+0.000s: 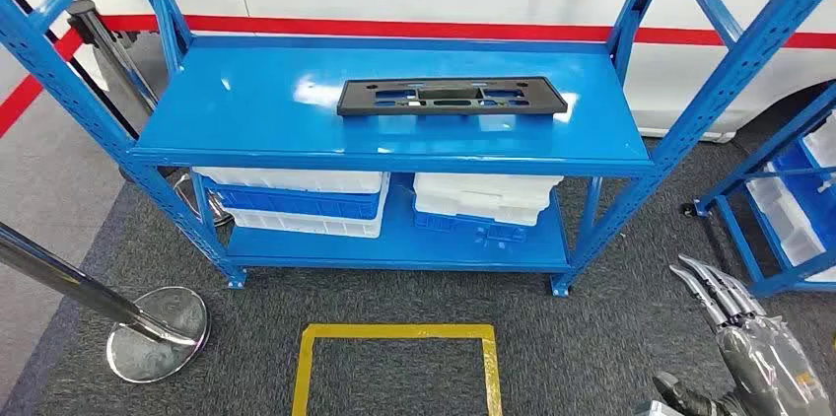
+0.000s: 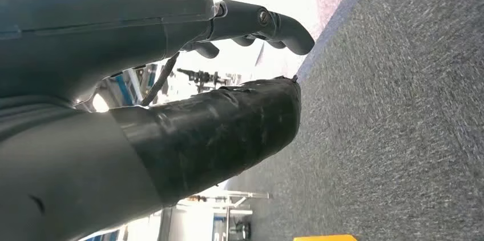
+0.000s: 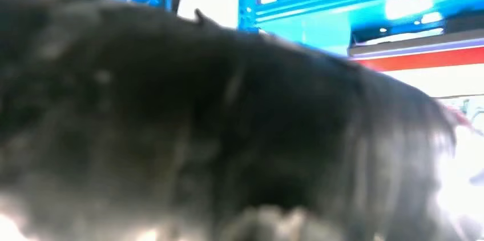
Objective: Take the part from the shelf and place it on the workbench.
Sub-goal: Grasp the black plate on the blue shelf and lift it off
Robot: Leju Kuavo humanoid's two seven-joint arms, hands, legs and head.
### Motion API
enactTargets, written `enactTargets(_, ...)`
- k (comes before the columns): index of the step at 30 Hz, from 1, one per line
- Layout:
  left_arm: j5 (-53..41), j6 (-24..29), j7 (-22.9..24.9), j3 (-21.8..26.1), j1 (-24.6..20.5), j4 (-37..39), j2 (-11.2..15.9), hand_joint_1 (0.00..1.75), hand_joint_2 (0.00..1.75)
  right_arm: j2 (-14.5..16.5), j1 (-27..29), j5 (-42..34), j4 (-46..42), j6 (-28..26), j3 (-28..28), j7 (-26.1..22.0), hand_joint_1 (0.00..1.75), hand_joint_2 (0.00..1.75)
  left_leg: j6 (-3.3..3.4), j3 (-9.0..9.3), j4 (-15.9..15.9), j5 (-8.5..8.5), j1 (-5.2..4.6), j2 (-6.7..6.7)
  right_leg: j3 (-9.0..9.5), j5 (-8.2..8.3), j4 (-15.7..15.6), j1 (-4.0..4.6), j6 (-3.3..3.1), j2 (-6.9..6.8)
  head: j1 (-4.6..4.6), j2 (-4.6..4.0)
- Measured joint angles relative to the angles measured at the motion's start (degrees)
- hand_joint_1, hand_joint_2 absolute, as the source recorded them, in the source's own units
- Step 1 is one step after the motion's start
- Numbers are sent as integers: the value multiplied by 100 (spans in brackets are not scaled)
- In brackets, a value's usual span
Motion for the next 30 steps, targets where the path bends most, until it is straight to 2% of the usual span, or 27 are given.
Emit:
enactTargets(2, -2, -6, -7, 0, 2, 0, -3, 0, 0, -5, 0, 0, 0, 0, 2, 0, 0, 0, -23, 81, 3, -57, 12, -60, 65, 270, -338, -11, 6, 22, 0, 0)
enactTargets(4, -9, -15, -19, 0, 12, 0, -8, 0, 0, -9, 2, -3, 5, -1, 9, 1, 0, 0, -80, 200, 27, -171, 26, -166, 182, 865, -1014, -33, 10, 179, 1, 0)
enactTargets(5, -13, -17, -25, 0, 11, 0, -10, 0, 0, -11, 2, -5, 10, -1, 19, 1, 0, 0, -117, 217, 42, -222, 29, -216, 221, 1070, -1250, -33, -8, 261, 2, 0)
enactTargets(6, -16, -20, -29, 0, 10, 0, -10, 0, 0, -13, 5, -8, 14, -3, 29, 1, 0, 0, -153, 213, 47, -265, 32, -260, 240, 1191, -1374, -26, -34, 321, 2, 0)
enactTargets(7, -17, -22, -32, 0, 5, 0, -10, 0, 0, -14, 4, -9, 17, -4, 38, 0, 0, 0, -189, 226, 58, -287, 33, -300, 244, 1202, -1412, -11, -74, 327, 2, 0)
enactTargets(9, -23, -25, -35, 0, 7, 0, -7, 0, 0, -16, -12, -10, 16, -7, 50, -2, 0, 0, -246, 233, 76, -289, 37, -320, 316, 1198, -1440, -6, -162, 246, 1, 0)
enactTargets(10, -28, -25, -35, 0, 8, 0, -6, 0, 0, -15, -20, -10, 15, -7, 55, -4, 0, 0, -271, 209, 188, -287, 34, -253, 369, 1173, -1465, -10, -206, 194, 0, 0)
enactTargets(11, -33, -25, -36, 0, 4, 0, -7, 0, 0, -15, -27, -10, 15, -8, 63, -5, 0, 0, -295, 103, 399, -326, 33, -155, 430, 1145, -1480, -12, -249, 141, -1, 0)
enactTargets(13, -48, -26, -37, 0, -17, 0, -11, 0, 0, -14, -29, -10, 15, -8, 85, -6, 0, 0, -340, -287, 1058, -549, 42, 54, 533, 1067, -1498, 7, -307, 50, -3, 0)
enactTargets(14, -56, -29, -38, 0, -24, 0, -12, 0, 0, -13, -39, -23, 16, -3, 102, -6, 0, 0, -355, -522, 1377, -698, 48, 102, 576, 1022, -1498, 23, -323, 17, -3, 0)
enactTargets(15, -64, -33, -39, 0, -21, 0, -12, 0, 0, -11, -55, -41, 19, 6, 120, -6, 0, 0, -361, -700, 1573, -794, 51, 126, 623, 978, -1498, 38, -330, -6, -3, 0)
enactTargets(16, -72, -42, -42, 0, -9, 0, -12, 0, 0, -5, -78, -76, 29, 29, 147, -4, 0, 0, -354, -812, 1610, -788, 49, 139, 687, 926, -1498, 54, -336, -29, -2, 0)
enactTargets(17, -80, -54, -47, 0, 5, 0, -12, 0, 0, 5, -111, -115, 43, 59, 176, 1, 0, 0, -327, -814, 1435, -626, 41, 146, 759, 875, -1499, 72, -340, -48, -2, 0)
enactTargets(18, -89, -64, -53, 0, 19, 0, -11, 0, 0, 16, -155, -150, 63, 94, 205, 14, 0, 0, -275, -743, 1112, -348, 25, 157, 829, 825, -1500, 89, -344, -63, -2, 0)
enactTargets(19, -99, -75, -60, 0, 33, 0, -1, 0, 0, 32, -209, -187, 92, 133, 239, 37, 0, 0, -200, -657, 772, -85, -7, 178, 897, 777, -1501, 102, -345, -73, -1, 0)
enactTargets(20, -109, -81, -69, 0, 32, 0, 7, 0, 0, 51, -269, -215, 122, 172, 268, 64, 0, 0, -131, -585, 504, 49, -43, 198, 939, 741, -1507, 108, -334, -70, -2, 0)
enactTargets(21, -116, -86, -79, 0, 24, 0, 15, 0, 0, 72, -336, -243, 156, 211, 299, 87, 0, 0, -69, -531, 328, 105, -77, 211, 959, 709, -1518, 105, -309, -69, -1, 0)
enactTargets(22, -121, -90, -86, 0, 17, 0, 22, 0, 0, 97, -392, -268, 190, 245, 333, 100, 0, 0, -23, -504, 236, 81, -100, 214, 979, 706, -1499, 106, -278, -69, -1, 0)
enactTargets(23, -125, -93, -92, 0, 7, 0, 20, 0, 0, 120, -447, -288, 217, 272, 361, 104, 0, 0, 6, -456, 164, 59, -103, 205, 1005, 718, -1481, 105, -241, -70, -1, 0)
enactTargets(25, -132, -99, -96, 0, 14, 0, 16, 0, 0, 157, -549, -314, 270, 298, 405, 102, 0, 0, 39, -265, -1, 141, -70, 194, 1039, 694, -1355, 96, -192, -62, 1, 0)
enactTargets(26, -135, -103, -97, 0, 13, 0, 14, 0, 0, 168, -602, -320, 293, 309, 419, 103, 0, 0, 44, -168, -47, 149, -53, 194, 993, 614, -1221, 86, -173, -45, 2, 0)
enactTargets(27, -141, -108, -101, 0, 9, 0, 11, 0, 0, 181, -648, -322, 320, 320, 436, 105, 0, 0, 42, -96, -77, 145, -40, 192, 863, 480, -986, 72, -155, -25, 3, 1)
enactTargets(29, -167, -129, -114, 0, -1, 0, 7, 0, 0, 220, -753, -337, 396, 368, 481, 128, 0, 0, 42, -37, -84, 95, -36, 174, 447, 208, -380, 42, -97, -2, 4, 1)
enactTargets(30, -185, -143, -124, 0, -3, 0, 6, 0, 0, 253, -832, -353, 453, 402, 510, 159, 0, 0, 32, -6, -82, 59, -33, 160, 248, 151, -165, 20, -66, 0, 4, 1)
